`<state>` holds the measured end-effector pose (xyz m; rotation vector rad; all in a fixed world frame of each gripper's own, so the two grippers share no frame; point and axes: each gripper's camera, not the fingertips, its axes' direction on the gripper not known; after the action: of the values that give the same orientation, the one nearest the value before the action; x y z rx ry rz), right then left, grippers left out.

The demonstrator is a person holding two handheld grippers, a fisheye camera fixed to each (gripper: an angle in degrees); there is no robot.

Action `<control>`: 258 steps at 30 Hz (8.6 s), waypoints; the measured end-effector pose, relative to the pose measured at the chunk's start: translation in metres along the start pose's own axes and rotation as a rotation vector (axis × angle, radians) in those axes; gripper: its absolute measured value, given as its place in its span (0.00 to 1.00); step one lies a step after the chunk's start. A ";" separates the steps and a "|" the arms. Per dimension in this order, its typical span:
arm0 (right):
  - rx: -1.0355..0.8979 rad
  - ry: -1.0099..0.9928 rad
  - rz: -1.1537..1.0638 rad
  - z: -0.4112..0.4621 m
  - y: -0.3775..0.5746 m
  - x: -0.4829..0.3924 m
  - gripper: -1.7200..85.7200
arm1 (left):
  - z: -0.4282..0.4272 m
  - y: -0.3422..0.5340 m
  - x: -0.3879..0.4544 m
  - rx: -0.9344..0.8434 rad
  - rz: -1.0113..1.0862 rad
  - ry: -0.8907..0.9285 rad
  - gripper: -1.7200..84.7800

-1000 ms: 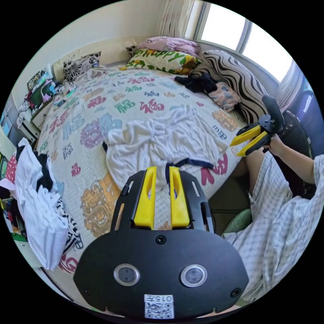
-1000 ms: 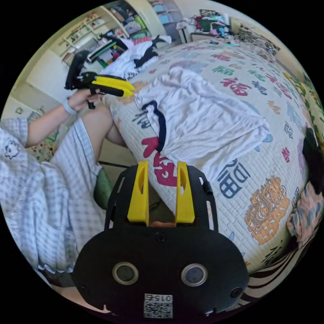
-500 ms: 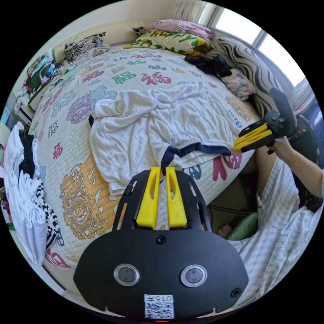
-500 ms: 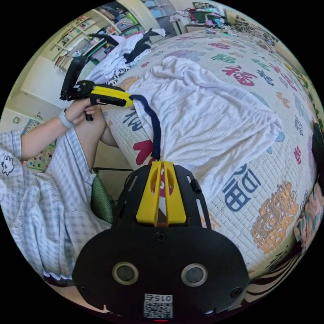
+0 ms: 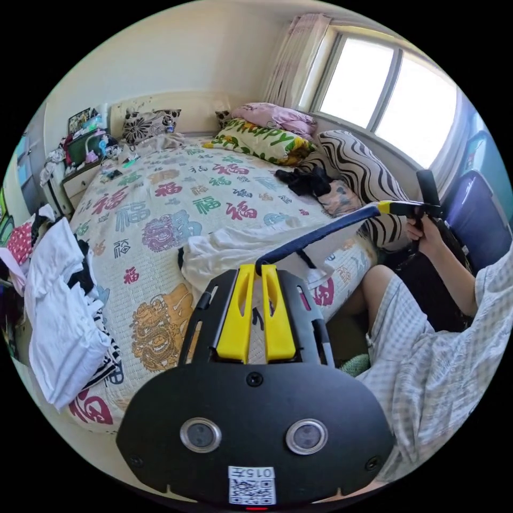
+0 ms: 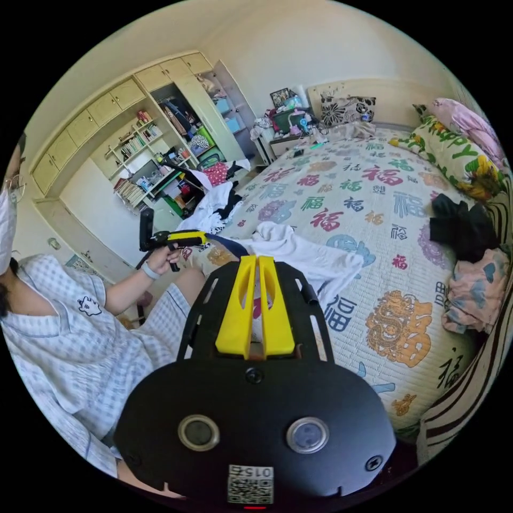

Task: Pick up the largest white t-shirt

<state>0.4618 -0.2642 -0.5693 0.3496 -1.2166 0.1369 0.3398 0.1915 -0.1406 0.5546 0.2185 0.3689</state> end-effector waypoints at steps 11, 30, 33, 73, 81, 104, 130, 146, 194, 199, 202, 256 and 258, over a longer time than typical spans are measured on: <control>0.325 0.232 -0.130 -0.171 -0.015 -0.119 0.02 | -0.226 -0.017 0.108 0.562 0.167 -0.231 0.02; 0.279 0.415 -0.137 -0.225 -0.218 0.011 0.02 | -0.108 -0.210 -0.041 0.408 0.213 -0.346 0.03; 0.169 0.383 -0.017 -0.177 -0.247 0.092 0.03 | 0.019 -0.234 -0.111 0.220 0.127 -0.375 0.03; -0.501 -0.074 0.518 -0.201 -0.035 0.356 0.02 | 0.161 0.230 -0.441 -0.468 -0.505 0.155 0.01; -0.545 -0.070 0.559 -0.219 -0.041 0.382 0.03 | 0.188 0.268 -0.474 -0.657 -0.524 0.128 0.04; -0.167 -0.043 0.617 -0.226 -0.263 0.618 0.09 | 0.259 0.107 -0.679 -0.177 -0.638 -0.091 0.11; -0.247 -0.082 0.607 -0.219 -0.306 0.656 0.09 | 0.343 0.092 -0.664 -0.296 -0.429 -0.111 0.13; -0.311 0.020 0.603 -0.208 -0.311 0.643 0.04 | 0.323 0.074 -0.642 -0.283 -0.347 -0.314 0.01; -0.149 -0.202 0.413 -0.164 -0.215 0.445 0.12 | 0.170 0.074 -0.546 -0.371 -0.289 0.022 0.15; -0.161 0.099 0.230 -0.181 -0.108 0.313 0.06 | 0.101 0.199 -0.448 -0.442 -0.390 -0.050 0.13; -0.075 0.341 0.215 -0.174 -0.061 0.238 0.05 | 0.057 0.231 -0.390 -0.199 -0.392 -0.194 0.08; -0.212 0.534 0.513 -0.174 0.010 0.278 0.05 | 0.403 0.247 -0.159 -0.195 -0.124 -0.064 0.11; -0.141 0.510 0.544 -0.191 -0.011 0.306 0.03 | 0.468 0.199 -0.123 -0.182 -0.012 0.016 0.11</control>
<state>0.7415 -0.2362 -0.3426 -0.1465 -0.7815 0.5715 0.3121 0.0788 0.3699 0.3711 0.2014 0.3772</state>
